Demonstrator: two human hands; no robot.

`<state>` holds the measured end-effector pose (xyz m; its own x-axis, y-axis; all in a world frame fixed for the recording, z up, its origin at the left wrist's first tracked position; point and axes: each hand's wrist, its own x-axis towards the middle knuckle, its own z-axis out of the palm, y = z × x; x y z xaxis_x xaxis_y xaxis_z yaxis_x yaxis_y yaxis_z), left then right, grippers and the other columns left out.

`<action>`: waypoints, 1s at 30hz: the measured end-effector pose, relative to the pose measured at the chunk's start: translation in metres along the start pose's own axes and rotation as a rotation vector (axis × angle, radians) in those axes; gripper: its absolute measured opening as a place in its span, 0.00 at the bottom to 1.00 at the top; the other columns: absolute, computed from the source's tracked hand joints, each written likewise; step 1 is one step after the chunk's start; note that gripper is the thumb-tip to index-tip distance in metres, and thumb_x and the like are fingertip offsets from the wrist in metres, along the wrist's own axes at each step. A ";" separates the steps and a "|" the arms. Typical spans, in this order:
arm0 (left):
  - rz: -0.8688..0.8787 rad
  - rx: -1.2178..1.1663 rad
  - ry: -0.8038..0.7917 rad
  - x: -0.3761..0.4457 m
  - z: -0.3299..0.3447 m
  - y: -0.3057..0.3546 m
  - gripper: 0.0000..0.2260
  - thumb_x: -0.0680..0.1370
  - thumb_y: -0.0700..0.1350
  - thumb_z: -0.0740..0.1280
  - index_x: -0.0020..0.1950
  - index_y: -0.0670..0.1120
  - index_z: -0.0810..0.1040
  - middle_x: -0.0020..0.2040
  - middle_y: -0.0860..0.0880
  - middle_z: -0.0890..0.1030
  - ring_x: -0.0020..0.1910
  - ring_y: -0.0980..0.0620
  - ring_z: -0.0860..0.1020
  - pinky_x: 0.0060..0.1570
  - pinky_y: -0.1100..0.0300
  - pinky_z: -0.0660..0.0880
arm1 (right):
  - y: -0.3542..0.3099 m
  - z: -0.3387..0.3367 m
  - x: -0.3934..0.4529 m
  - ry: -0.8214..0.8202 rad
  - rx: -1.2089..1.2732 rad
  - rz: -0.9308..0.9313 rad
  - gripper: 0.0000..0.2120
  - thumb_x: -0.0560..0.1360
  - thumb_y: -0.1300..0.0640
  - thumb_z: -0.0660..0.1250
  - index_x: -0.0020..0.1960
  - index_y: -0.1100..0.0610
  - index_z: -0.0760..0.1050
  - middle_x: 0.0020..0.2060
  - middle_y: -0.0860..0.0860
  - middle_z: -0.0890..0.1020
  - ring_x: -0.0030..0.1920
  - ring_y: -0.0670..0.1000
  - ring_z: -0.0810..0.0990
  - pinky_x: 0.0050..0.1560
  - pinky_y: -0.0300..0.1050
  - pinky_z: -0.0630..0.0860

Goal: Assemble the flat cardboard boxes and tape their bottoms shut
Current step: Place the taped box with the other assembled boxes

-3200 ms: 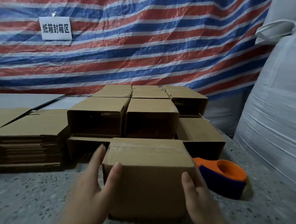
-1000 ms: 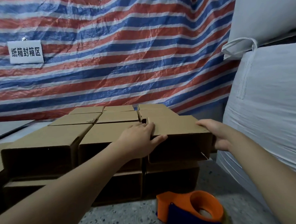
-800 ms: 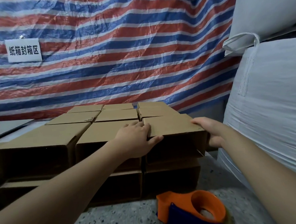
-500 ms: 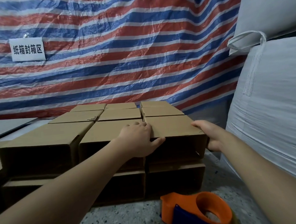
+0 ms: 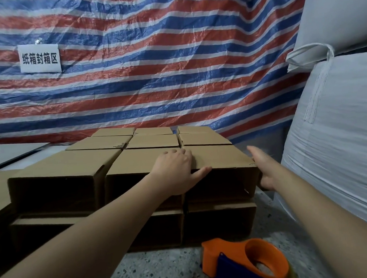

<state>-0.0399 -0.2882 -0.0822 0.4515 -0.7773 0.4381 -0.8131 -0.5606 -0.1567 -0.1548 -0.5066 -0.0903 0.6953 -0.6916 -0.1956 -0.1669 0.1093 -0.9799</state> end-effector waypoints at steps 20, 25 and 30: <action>-0.209 -0.333 0.452 -0.147 -0.088 -0.122 0.15 0.81 0.55 0.57 0.54 0.49 0.78 0.51 0.52 0.81 0.49 0.56 0.76 0.44 0.59 0.69 | -0.035 0.144 -0.135 0.218 -0.437 -0.813 0.16 0.80 0.54 0.62 0.41 0.63 0.81 0.38 0.56 0.84 0.43 0.53 0.82 0.46 0.55 0.79; -0.362 -0.329 0.497 -0.192 -0.069 -0.168 0.17 0.81 0.48 0.62 0.68 0.43 0.73 0.63 0.45 0.77 0.60 0.47 0.76 0.54 0.55 0.70 | -0.009 0.178 -0.148 0.116 -0.481 -0.830 0.16 0.81 0.54 0.63 0.37 0.56 0.82 0.35 0.49 0.84 0.40 0.51 0.82 0.42 0.46 0.78; -0.572 -0.238 0.443 -0.211 -0.054 -0.228 0.21 0.81 0.47 0.61 0.72 0.40 0.68 0.69 0.40 0.72 0.67 0.41 0.70 0.65 0.44 0.69 | -0.011 0.195 -0.152 0.103 -0.521 -0.829 0.16 0.80 0.54 0.63 0.39 0.60 0.82 0.37 0.57 0.84 0.43 0.58 0.82 0.45 0.56 0.80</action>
<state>0.0303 0.0195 -0.0911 0.6777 -0.1692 0.7156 -0.5770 -0.7257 0.3748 -0.1226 -0.2638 -0.0576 0.6709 -0.4690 0.5744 0.0416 -0.7496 -0.6606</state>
